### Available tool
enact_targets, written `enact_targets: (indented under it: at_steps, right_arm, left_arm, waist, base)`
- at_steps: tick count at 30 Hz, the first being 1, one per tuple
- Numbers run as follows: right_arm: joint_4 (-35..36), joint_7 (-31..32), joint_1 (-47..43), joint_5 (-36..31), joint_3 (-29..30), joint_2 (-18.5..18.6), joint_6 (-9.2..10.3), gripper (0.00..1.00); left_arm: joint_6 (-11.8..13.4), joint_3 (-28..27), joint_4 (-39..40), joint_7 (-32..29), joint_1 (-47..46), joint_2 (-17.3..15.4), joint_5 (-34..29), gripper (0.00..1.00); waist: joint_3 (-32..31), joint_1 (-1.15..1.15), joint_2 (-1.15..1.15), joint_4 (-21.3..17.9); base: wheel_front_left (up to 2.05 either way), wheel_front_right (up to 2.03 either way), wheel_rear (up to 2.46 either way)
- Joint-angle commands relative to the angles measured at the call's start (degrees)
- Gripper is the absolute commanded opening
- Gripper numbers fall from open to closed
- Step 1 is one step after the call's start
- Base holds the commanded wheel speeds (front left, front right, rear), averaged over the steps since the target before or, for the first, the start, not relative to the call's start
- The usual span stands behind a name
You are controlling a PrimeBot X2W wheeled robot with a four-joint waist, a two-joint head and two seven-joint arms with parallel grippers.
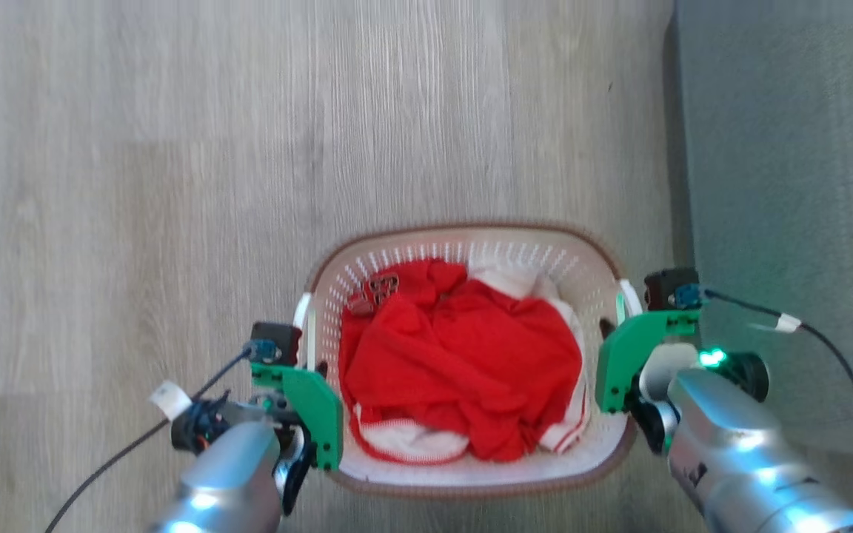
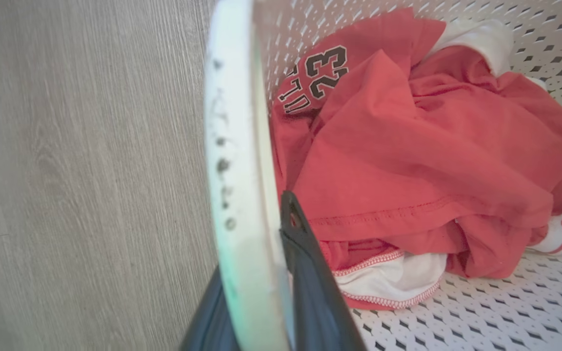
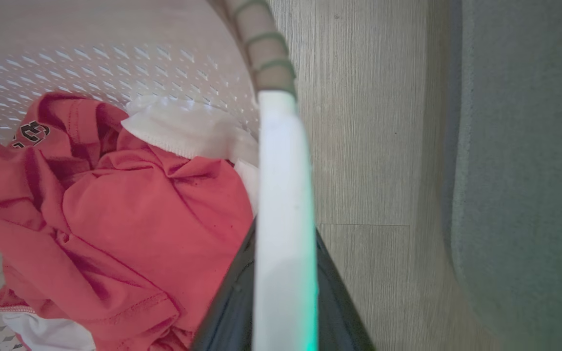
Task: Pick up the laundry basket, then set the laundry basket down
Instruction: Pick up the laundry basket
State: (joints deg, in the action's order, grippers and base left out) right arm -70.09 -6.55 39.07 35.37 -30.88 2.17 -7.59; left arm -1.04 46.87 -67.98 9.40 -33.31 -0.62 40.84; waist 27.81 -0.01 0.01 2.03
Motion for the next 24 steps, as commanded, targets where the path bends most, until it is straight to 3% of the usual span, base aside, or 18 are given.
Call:
enact_targets:
  at_steps: [1,12,24]
  right_arm:
    - [-0.13,0.57,-2.29,0.79,-1.87,0.71,0.1,0.0]
    - [0.03,5.34,-7.9,7.27,-8.15,0.71,0.1,0.0]
    - [0.33,6.16,-10.87,11.94,-13.37,0.71,0.1,0.0]
  left_arm:
    - [-0.2,-0.28,-0.53,-0.28,0.96,-2.26,0.52,0.0]
    - [-1.49,3.38,-1.53,-5.35,6.29,-2.26,4.07,0.0]
    - [-1.38,5.83,-2.11,-5.78,9.46,-2.26,6.08,0.0]
  waist:
    - [-3.87,0.01,-0.01,0.01]
    - [-14.37,0.01,-0.01,-0.18]
    - [-21.31,0.01,-0.01,-0.47]
  base:
    - [0.0,0.0,0.0]
    - [0.0,0.0,0.0]
    - [0.0,0.0,0.0]
